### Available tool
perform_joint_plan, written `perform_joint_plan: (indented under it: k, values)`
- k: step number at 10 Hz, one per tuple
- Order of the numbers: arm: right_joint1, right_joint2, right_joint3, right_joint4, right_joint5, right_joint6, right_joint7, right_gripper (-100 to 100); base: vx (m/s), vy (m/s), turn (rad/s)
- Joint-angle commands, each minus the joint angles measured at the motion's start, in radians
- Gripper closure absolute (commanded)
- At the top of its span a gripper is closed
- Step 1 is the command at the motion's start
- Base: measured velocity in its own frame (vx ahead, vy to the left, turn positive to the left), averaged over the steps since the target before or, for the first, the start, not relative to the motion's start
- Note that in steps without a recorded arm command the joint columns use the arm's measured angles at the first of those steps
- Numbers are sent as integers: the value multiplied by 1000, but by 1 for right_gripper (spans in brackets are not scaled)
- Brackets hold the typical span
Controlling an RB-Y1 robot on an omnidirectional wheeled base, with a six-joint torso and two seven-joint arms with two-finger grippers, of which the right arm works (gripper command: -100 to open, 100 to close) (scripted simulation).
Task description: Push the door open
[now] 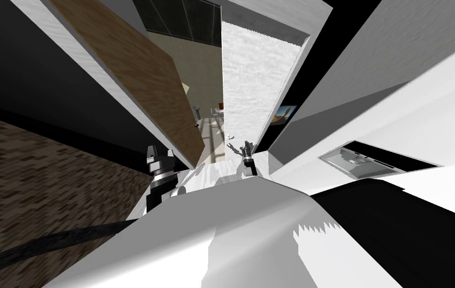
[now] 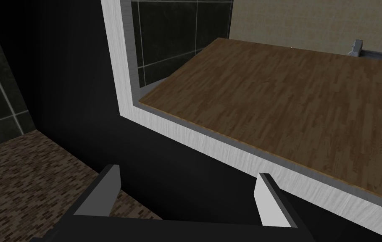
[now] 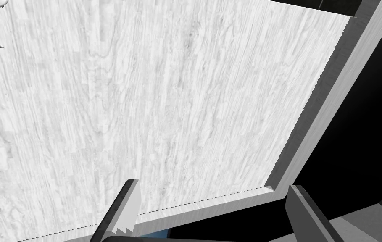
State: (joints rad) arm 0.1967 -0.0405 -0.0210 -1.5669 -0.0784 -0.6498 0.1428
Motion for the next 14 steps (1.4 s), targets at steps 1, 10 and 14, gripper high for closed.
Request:
perform_joint_plan:
  k: [1, 10, 14]
  values:
    - [-27, 0, 0, 50, -13, -6, 7, -100, 41, -38, 49]
    - [-128, 3, 11, 296, -80, -58, 37, -100, 59, -40, 72]
    - [-161, 6, 14, 399, -102, -74, 46, -100, 42, -38, 39]
